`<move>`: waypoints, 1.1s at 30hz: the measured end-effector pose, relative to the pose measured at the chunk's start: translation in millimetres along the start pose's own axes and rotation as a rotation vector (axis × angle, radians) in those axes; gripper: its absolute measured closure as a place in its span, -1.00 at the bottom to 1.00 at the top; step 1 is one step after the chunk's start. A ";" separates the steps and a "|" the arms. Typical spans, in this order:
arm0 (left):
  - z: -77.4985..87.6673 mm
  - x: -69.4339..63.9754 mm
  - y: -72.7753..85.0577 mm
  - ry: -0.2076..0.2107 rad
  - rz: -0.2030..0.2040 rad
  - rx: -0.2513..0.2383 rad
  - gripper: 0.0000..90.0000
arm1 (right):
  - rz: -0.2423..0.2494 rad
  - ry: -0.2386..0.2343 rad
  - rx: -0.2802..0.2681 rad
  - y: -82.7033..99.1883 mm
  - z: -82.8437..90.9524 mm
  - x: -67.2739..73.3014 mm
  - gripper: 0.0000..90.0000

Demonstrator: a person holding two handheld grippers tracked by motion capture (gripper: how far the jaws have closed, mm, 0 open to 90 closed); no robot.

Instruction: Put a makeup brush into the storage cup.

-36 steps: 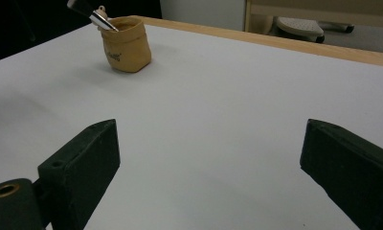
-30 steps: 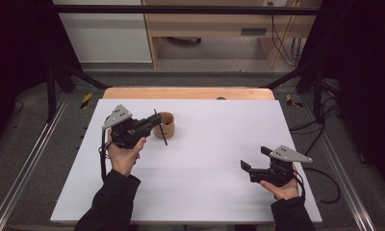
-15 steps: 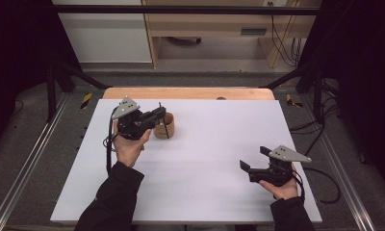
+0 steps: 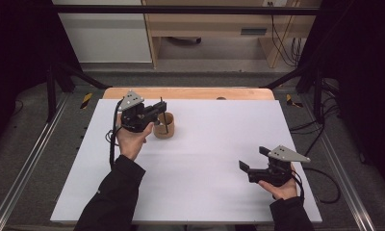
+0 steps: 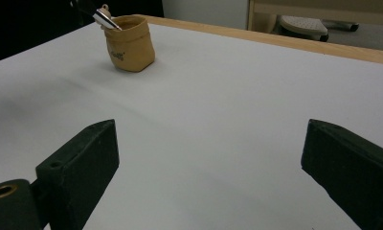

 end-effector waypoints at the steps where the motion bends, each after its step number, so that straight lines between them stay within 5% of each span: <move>1: -0.7 0.9 0.0 -0.002 0.000 0.000 0.89 | -0.001 0.000 0.000 0.0 0.2 0.1 -0.86; 33: -43.7 33.7 2.0 -0.122 0.020 0.019 0.89 | -0.003 -0.008 0.007 1.3 -2.8 1.9 -0.86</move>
Point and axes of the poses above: each handheld gripper's, and its own axes: z roughly backward along the jaws, y roughly out of its underside, x roughly to its left, the point moved 10 cm from there along -z, roughly forward along the jaws, and after that the axes turned 6 degrees about x, right-handed, at the moved point
